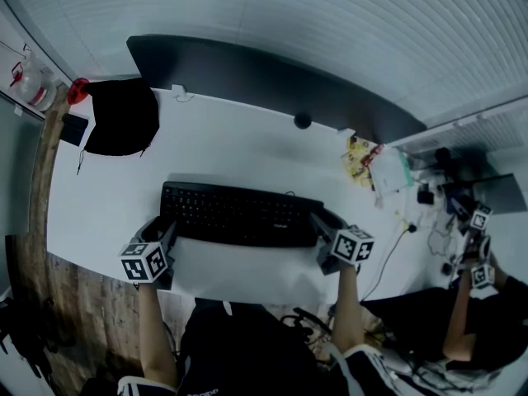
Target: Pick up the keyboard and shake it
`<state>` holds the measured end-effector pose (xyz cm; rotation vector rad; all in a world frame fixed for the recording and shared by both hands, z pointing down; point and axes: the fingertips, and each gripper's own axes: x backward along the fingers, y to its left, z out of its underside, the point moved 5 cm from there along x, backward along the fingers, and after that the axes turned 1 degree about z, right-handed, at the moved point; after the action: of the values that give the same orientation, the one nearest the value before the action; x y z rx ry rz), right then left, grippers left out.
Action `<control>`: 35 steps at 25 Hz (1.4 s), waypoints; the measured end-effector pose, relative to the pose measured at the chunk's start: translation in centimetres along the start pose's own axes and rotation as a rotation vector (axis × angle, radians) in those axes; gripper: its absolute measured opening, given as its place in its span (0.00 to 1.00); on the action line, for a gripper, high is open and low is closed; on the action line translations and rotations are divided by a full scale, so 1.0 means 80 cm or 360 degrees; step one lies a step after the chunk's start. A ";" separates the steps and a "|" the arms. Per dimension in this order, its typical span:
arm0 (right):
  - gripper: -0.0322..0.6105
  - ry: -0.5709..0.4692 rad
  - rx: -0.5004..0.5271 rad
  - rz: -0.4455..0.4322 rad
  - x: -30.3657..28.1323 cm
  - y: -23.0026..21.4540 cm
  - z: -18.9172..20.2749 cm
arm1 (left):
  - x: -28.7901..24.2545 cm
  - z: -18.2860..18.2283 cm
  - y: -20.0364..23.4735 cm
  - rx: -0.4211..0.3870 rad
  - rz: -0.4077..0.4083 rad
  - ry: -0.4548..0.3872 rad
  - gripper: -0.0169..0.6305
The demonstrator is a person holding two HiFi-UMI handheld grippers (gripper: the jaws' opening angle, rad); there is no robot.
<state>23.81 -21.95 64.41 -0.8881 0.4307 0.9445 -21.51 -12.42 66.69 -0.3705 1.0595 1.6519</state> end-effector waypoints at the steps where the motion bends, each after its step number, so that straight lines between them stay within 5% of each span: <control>1: 0.33 -0.0012 0.0010 0.0004 0.003 -0.001 0.000 | 0.000 0.000 -0.001 -0.0004 0.0009 0.0004 0.35; 23: 0.33 -0.0393 0.0619 0.0111 0.147 0.085 -0.130 | 0.026 -0.032 -0.056 0.0092 0.0512 -0.0504 0.35; 35: 0.33 -0.0541 0.0841 0.0186 0.211 0.135 -0.161 | 0.051 -0.052 -0.080 0.0020 0.0545 -0.0724 0.33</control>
<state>24.49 -20.69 40.60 -0.2186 0.4135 1.0018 -18.41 -13.05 58.64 0.2054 0.8139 1.9104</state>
